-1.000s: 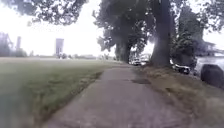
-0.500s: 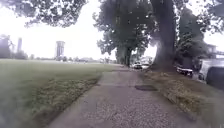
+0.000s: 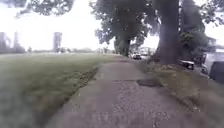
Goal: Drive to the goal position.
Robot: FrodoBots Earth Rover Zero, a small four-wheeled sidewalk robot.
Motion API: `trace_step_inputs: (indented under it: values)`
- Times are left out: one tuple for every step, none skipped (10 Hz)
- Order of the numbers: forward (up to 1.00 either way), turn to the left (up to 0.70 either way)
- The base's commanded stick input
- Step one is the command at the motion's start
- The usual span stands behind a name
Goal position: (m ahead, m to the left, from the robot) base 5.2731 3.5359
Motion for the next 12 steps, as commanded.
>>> trace_step_inputs:
  values:
    - [0.70, -0.09]
    - [0.70, -0.15]
    - [0.70, -0.21]
    - [0.70, -0.27]
    - [0.70, -0.33]
    - [0.70, -0.17]
    - [0.70, 0.00]
    - [0.70, 0.00]
    - [0.70, 0.00]
    - [0.70, 0.00]
    - [0.70, 0.00]
    - [0.70, 0.00]
